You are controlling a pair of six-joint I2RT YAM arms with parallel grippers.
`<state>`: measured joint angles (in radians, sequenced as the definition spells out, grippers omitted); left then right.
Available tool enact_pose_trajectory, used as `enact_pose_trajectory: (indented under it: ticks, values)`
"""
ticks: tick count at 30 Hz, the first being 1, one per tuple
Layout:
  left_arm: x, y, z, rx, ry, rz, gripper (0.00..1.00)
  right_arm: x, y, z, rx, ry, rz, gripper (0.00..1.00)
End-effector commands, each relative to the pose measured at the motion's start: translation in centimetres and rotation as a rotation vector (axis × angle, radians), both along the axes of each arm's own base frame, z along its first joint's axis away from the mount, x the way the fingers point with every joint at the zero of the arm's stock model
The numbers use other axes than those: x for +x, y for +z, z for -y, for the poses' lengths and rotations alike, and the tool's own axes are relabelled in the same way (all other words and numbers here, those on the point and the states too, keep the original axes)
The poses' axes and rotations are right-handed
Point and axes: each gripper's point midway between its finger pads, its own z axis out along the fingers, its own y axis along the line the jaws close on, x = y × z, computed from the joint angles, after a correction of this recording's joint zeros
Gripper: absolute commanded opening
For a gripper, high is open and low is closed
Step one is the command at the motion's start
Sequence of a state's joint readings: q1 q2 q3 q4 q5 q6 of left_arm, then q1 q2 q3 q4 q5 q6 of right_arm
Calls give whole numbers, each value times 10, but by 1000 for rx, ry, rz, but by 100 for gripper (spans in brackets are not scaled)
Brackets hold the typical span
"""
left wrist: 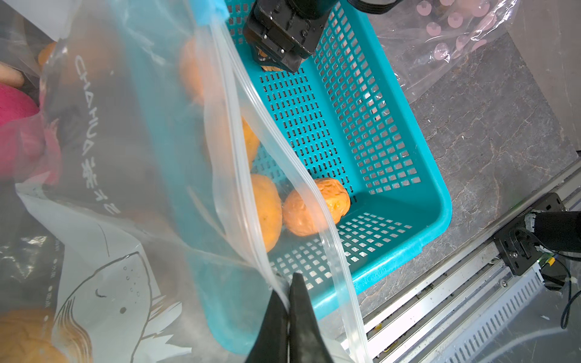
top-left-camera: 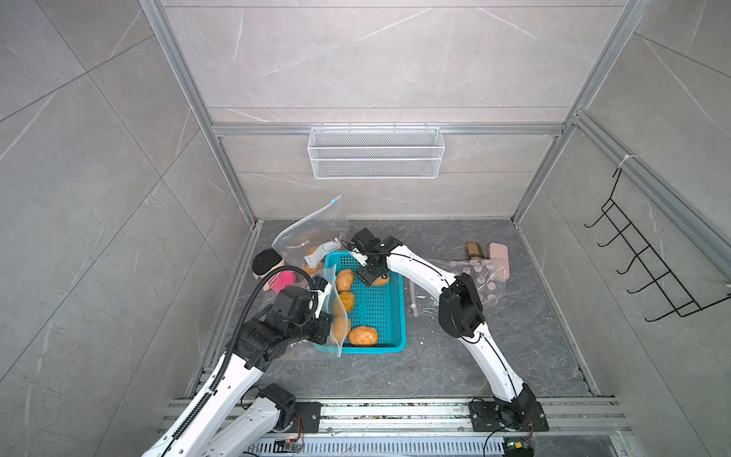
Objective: Put the potatoes into a zipper bag and zip it
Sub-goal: Pick up the potato from the basket.
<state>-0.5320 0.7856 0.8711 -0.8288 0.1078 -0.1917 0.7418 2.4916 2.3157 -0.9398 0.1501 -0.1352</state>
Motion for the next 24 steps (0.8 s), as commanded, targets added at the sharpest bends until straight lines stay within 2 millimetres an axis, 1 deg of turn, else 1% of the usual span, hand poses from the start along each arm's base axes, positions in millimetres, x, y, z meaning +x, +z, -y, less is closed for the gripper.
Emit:
enact_pose_trajectory:
  ticks: [1, 10, 13, 16, 19, 21, 24]
  values:
    - [3, 6, 2, -26, 10, 22, 0, -8, -16, 11, -58, 4, -52, 73]
    - [3, 6, 1, -24, 13, 24, 0, -24, -33, 12, -59, 0, -125, 71]
    - [3, 6, 1, -23, 13, 23, 0, -22, -35, 11, -51, -14, -115, 69]
    - [3, 6, 1, -22, 14, 25, 0, -21, -34, 7, -30, -21, -113, 63]
    - [3, 6, 1, -24, 16, 24, 0, -21, -28, 5, -11, -35, -110, 57]
    - [3, 5, 1, -28, 22, 25, 0, -22, -20, 3, 6, -47, -103, 53]
    - [4, 3, 0, -26, 30, 21, 0, -27, 3, -1, 83, -57, -99, 49]
